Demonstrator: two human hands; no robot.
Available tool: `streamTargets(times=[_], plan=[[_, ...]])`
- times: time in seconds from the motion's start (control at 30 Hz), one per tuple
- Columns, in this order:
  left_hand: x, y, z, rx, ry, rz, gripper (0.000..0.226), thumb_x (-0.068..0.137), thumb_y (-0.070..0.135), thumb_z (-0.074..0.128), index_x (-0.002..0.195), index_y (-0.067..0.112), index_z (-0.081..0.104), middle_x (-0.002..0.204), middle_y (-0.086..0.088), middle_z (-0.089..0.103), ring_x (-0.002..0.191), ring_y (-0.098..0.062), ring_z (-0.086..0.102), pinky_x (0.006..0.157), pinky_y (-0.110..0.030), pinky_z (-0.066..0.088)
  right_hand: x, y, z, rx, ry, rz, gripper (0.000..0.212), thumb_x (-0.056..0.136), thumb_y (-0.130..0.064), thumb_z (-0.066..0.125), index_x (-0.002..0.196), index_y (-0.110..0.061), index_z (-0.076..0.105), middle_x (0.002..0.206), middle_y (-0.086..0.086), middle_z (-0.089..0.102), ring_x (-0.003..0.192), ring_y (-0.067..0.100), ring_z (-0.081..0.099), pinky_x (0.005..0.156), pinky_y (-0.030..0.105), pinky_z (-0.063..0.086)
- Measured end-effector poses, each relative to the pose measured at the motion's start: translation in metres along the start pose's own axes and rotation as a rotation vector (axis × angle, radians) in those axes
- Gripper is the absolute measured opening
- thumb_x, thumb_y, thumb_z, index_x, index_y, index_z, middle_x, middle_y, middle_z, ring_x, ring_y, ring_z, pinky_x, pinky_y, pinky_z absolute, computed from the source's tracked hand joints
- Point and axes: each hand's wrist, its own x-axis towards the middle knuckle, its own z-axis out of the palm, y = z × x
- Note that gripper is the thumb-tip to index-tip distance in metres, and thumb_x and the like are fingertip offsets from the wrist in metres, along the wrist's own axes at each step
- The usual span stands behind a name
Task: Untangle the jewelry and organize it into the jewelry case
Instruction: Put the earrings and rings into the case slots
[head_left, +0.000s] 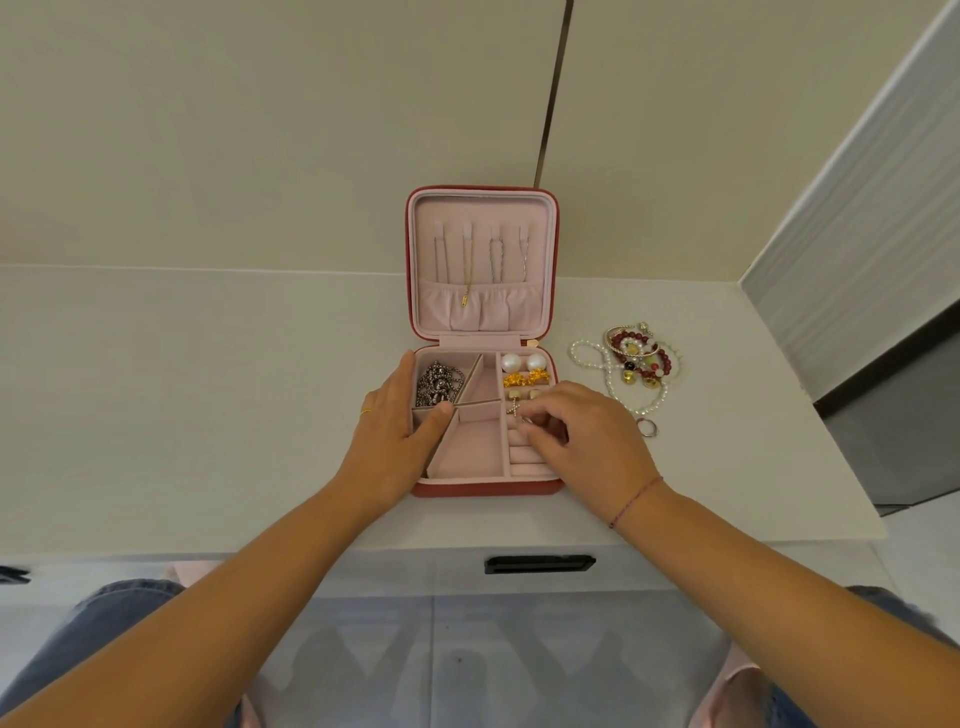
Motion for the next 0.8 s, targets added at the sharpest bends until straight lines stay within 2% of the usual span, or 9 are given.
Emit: streamTargets(times=[0.1, 0.23, 0.33, 0.43, 0.53, 0.63, 0.7, 0.8], plan=[[0.0, 0.001, 0.0, -0.004, 0.002, 0.003, 0.049, 0.099, 0.032, 0.046, 0.141, 0.039, 0.022, 0.129, 0.018, 0.035, 0.119, -0.006, 0.025, 0.096, -0.026, 0.023, 0.001, -0.003, 0.007, -0.075, 0.036, -0.02, 0.01, 0.074, -0.01, 0.073, 0.084, -0.011, 0.073, 0.084, 0.002, 0.067, 0.069, 0.009, 0.053, 0.068, 0.027, 0.044], [0.0, -0.001, 0.0, 0.007, 0.001, -0.019, 0.052, 0.098, 0.034, 0.045, 0.146, 0.031, 0.023, 0.133, 0.02, 0.033, 0.123, -0.006, 0.025, 0.098, -0.026, 0.023, 0.005, -0.005, 0.011, -0.154, 0.023, -0.061, 0.012, 0.069, -0.012, 0.066, 0.08, -0.012, 0.073, 0.08, 0.005, 0.068, 0.066, 0.024, 0.065, 0.063, 0.032, 0.047], [0.001, -0.001, 0.0, 0.004, -0.002, -0.003, 0.05, 0.098, 0.035, 0.045, 0.143, 0.034, 0.025, 0.132, 0.021, 0.034, 0.125, -0.007, 0.027, 0.099, -0.027, 0.024, 0.003, -0.005, 0.011, -0.176, -0.023, -0.084, 0.014, 0.073, -0.014, 0.064, 0.084, -0.011, 0.072, 0.084, 0.004, 0.068, 0.071, 0.025, 0.065, 0.066, 0.029, 0.041], [-0.001, 0.004, 0.0, 0.0, -0.003, -0.027, 0.055, 0.099, 0.032, 0.045, 0.148, 0.027, 0.021, 0.134, 0.017, 0.033, 0.129, -0.009, 0.025, 0.096, -0.023, 0.02, -0.002, -0.004, 0.008, -0.117, -0.019, -0.062, 0.019, 0.075, -0.012, 0.069, 0.095, -0.01, 0.069, 0.088, 0.004, 0.068, 0.075, 0.023, 0.064, 0.07, 0.031, 0.043], [-0.002, 0.005, 0.0, -0.002, -0.004, -0.037, 0.055, 0.099, 0.03, 0.045, 0.148, 0.026, 0.02, 0.143, 0.009, 0.036, 0.136, -0.018, 0.026, 0.095, -0.022, 0.019, -0.002, -0.003, 0.007, -0.115, -0.021, -0.073, 0.009, 0.077, -0.015, 0.067, 0.086, -0.013, 0.071, 0.086, 0.002, 0.067, 0.077, 0.022, 0.064, 0.07, 0.029, 0.042], [-0.002, 0.003, 0.0, -0.003, -0.005, -0.021, 0.053, 0.099, 0.031, 0.045, 0.147, 0.029, 0.023, 0.131, 0.017, 0.035, 0.134, -0.019, 0.028, 0.096, -0.023, 0.021, -0.001, -0.001, 0.008, -0.173, -0.005, -0.128, 0.02, 0.083, -0.024, 0.054, 0.079, -0.015, 0.072, 0.08, 0.001, 0.064, 0.07, 0.02, 0.063, 0.066, 0.025, 0.036], [-0.002, 0.004, 0.0, 0.003, 0.001, -0.024, 0.054, 0.099, 0.031, 0.045, 0.147, 0.027, 0.022, 0.132, 0.016, 0.034, 0.135, -0.018, 0.027, 0.095, -0.022, 0.02, 0.0, 0.0, 0.01, -0.218, 0.018, -0.175, 0.027, 0.083, -0.025, 0.048, 0.077, -0.015, 0.072, 0.076, 0.001, 0.062, 0.065, 0.02, 0.061, 0.063, 0.025, 0.036], [-0.001, 0.003, 0.001, 0.002, 0.006, -0.029, 0.054, 0.099, 0.031, 0.045, 0.148, 0.027, 0.022, 0.128, 0.019, 0.031, 0.132, -0.015, 0.027, 0.096, -0.022, 0.019, 0.0, 0.003, 0.014, -0.27, 0.011, -0.2, 0.021, 0.083, -0.017, 0.052, 0.076, -0.013, 0.071, 0.075, 0.002, 0.06, 0.066, 0.023, 0.061, 0.062, 0.026, 0.036]])
